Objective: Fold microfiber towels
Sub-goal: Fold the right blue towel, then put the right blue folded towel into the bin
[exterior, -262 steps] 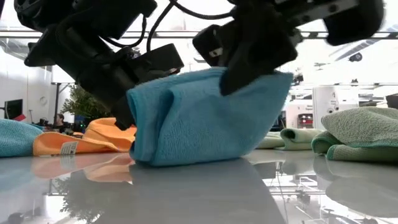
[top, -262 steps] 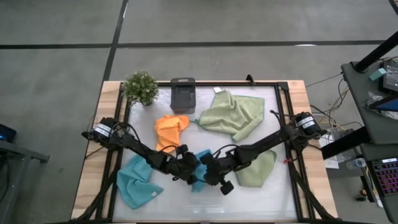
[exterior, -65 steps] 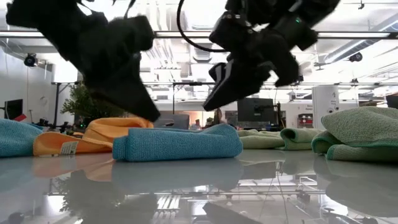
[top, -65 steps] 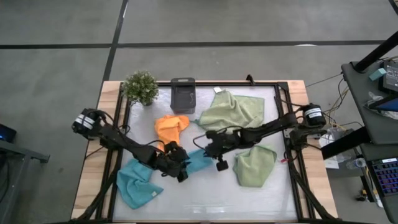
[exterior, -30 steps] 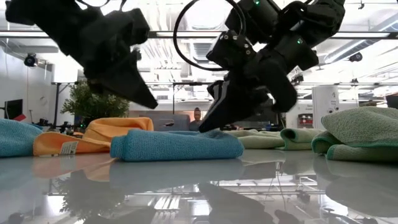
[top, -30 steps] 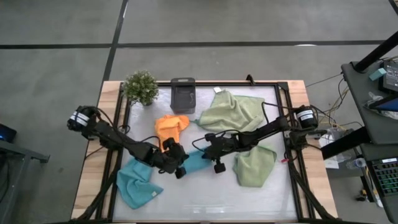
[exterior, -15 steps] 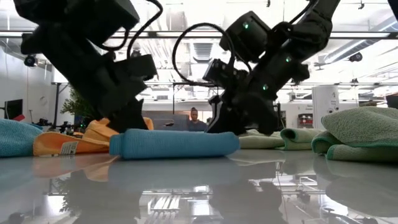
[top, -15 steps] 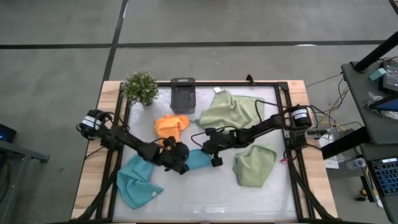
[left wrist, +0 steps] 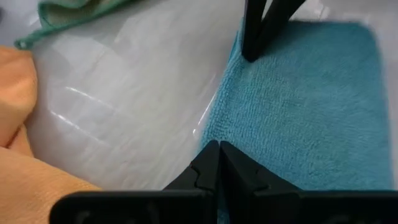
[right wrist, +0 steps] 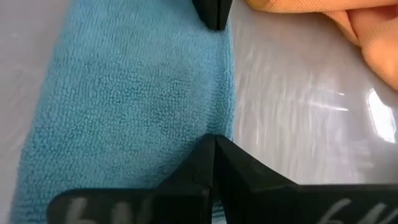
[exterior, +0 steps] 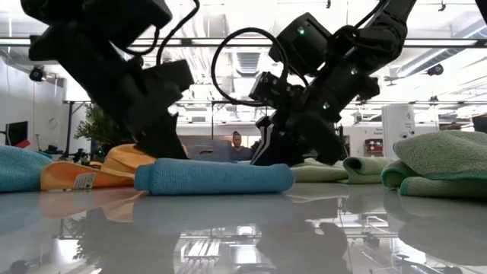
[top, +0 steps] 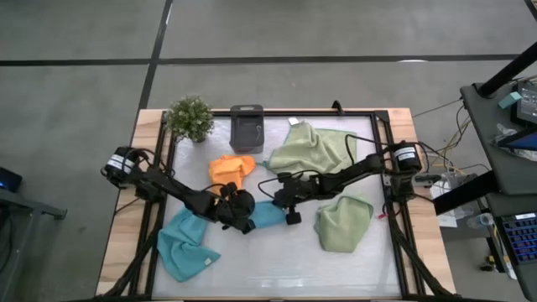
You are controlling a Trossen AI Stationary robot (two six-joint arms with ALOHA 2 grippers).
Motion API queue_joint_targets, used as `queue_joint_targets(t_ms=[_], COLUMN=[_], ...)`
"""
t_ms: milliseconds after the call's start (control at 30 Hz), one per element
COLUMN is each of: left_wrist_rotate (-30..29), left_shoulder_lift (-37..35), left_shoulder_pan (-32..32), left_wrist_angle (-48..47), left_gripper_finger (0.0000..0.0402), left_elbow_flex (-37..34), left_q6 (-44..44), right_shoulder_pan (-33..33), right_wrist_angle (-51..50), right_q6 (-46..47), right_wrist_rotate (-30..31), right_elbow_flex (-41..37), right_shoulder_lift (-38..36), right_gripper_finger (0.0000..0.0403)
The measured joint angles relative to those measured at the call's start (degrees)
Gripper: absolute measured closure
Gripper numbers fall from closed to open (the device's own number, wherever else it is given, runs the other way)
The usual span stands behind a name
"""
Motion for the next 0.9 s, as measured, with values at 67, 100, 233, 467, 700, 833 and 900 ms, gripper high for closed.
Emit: queue_joint_targets(t_ms=[67, 100, 233, 467, 700, 833, 900], left_wrist_rotate=[0.0, 0.2, 0.5, 1.5, 1.7, 1.8, 1.8], left_shoulder_lift=[-0.8, -1.2, -3.2, -4.5, -3.7, -2.9, -1.5], left_shoulder_pan=[0.0, 0.0, 0.0, -0.3, -1.4, -2.2, -2.4], left_wrist_angle=[-0.2, -0.2, -0.1, -3.0, -6.3, -12.5, -14.4], left_gripper_finger=[0.0401, 0.0401, 0.0401, 0.0401, 0.0401, 0.0401, 0.0401], left_elbow_flex=[0.0, 0.0, 0.1, 4.8, 13.0, 17.3, 19.9], left_q6=[0.9, 1.3, 1.7, 2.1, 5.9, 5.6, 5.4], right_shoulder_pan=[0.0, 0.0, 0.0, 0.2, 1.7, 2.5, 3.0], right_wrist_angle=[-0.8, -1.8, -5.6, -12.4, -13.4, -11.4, -9.8], right_q6=[0.2, 0.3, 0.5, 2.1, 2.6, 4.5, 5.2], right_wrist_rotate=[0.0, 0.0, 0.0, 0.0, 0.0, 0.0, 0.1], right_elbow_flex=[0.0, 0.2, 0.7, -0.1, -4.4, -8.9, -11.2], right_shoulder_lift=[-0.8, -1.3, -2.8, -8.0, -15.6, -21.0, -23.5], right_gripper_finger=[0.0394, 0.0394, 0.0394, 0.0394, 0.0394, 0.0394, 0.0394])
